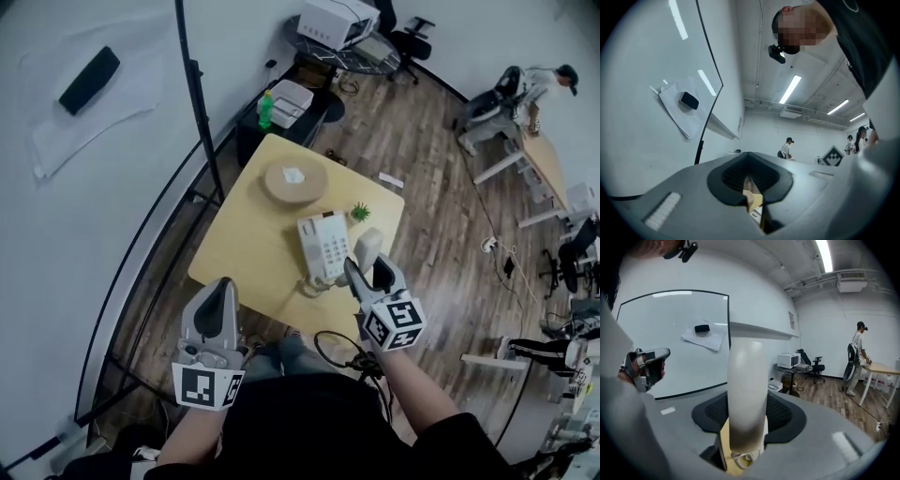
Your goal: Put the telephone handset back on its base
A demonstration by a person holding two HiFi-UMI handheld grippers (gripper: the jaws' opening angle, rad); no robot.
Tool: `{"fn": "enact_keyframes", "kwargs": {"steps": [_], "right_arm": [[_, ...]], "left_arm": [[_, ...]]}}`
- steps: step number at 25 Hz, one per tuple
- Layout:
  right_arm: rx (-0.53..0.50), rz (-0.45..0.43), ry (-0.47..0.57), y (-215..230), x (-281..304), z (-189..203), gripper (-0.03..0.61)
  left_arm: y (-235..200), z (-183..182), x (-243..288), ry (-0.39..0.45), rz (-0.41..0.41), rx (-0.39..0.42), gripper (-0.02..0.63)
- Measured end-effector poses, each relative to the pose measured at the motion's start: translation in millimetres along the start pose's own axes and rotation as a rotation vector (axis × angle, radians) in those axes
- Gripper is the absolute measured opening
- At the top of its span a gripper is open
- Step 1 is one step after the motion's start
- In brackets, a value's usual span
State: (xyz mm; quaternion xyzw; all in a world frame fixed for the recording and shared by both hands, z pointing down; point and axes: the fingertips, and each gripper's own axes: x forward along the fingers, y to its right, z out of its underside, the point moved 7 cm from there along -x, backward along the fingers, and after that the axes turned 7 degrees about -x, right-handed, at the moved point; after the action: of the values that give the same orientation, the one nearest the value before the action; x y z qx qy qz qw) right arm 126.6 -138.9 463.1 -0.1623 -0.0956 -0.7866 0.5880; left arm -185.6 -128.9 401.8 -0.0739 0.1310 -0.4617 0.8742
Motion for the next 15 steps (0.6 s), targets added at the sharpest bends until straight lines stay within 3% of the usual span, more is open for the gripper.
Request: {"fn": "enact_keyframes", "kwargs": {"steps": [15], "right_arm": [[0.008,-0.051,-0.296,34.2,138.4,104.4,0.221]], "left_arm": [[17.2,45.5,-11.2,-0.091,-0.149,-0.022,0.0]]}}
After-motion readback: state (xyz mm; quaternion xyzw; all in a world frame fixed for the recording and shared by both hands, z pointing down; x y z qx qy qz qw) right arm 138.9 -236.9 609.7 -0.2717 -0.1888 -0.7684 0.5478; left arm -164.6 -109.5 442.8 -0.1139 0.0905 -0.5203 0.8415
